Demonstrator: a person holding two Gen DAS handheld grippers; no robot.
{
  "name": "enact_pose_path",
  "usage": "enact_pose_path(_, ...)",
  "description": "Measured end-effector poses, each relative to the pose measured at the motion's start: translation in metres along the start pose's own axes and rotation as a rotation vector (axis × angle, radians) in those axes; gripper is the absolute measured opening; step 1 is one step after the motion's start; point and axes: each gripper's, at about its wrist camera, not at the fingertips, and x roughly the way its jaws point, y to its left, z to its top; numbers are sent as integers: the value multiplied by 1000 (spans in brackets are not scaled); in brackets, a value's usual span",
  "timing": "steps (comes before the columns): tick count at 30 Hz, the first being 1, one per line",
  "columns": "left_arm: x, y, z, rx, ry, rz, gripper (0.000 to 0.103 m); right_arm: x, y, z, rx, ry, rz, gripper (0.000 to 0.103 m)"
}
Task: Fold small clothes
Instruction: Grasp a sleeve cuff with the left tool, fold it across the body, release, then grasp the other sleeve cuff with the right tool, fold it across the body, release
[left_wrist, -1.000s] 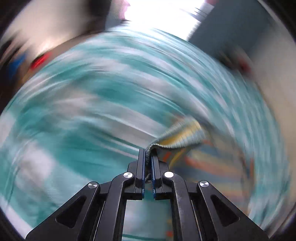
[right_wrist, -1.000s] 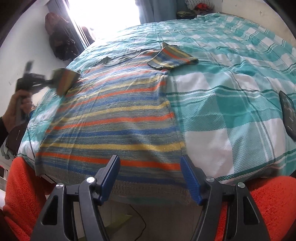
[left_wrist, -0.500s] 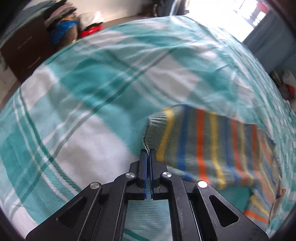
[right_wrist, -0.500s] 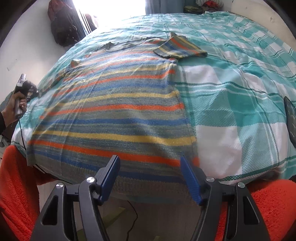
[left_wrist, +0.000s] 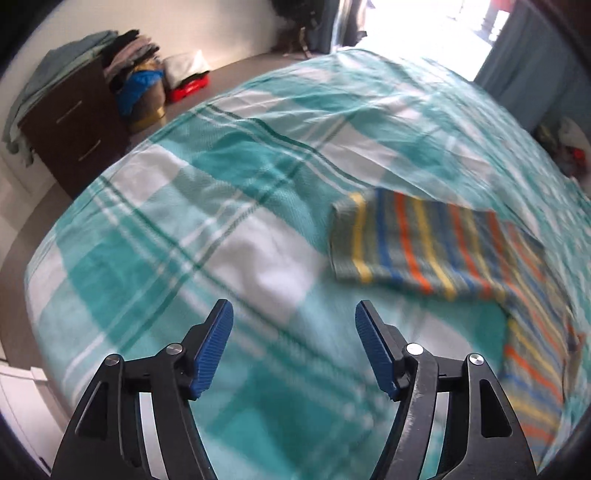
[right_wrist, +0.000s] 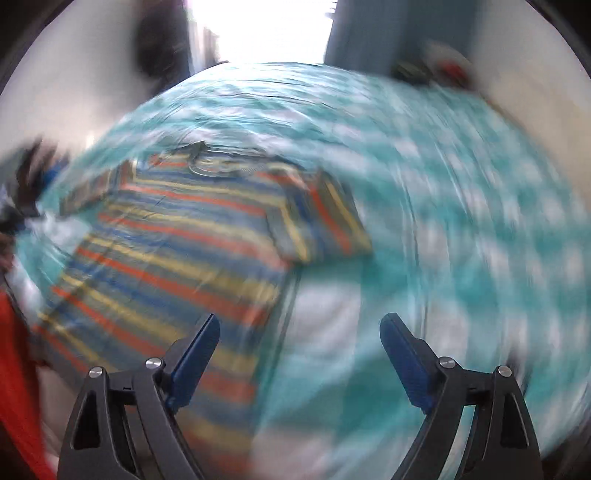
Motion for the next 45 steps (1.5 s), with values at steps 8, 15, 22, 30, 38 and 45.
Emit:
enact_pose_path(8,-24,7,-51,5,42,-37,74,162,18,44,-164,166,28,21)
enact_pose_path(15,-32,24,-68,-33,63,-40,74,92,-160,4,503,-38,20,2)
enact_pose_path(22,-26,-7,-80,-5,101,-77,74,96,-265,-67,854,-16,6,2)
enact_pose_path(30,-32,-28,-97,83,112,-65,74,113,-263,-113,1049,114,16,2)
enact_pose_path(38,-33,-26,-104,92,109,-50,74,100,-241,-126,1034,170,-77,1)
enact_pose_path(45,-57,-44,-96,161,31,-72,75,91,-231,-116,941,166,-134,33)
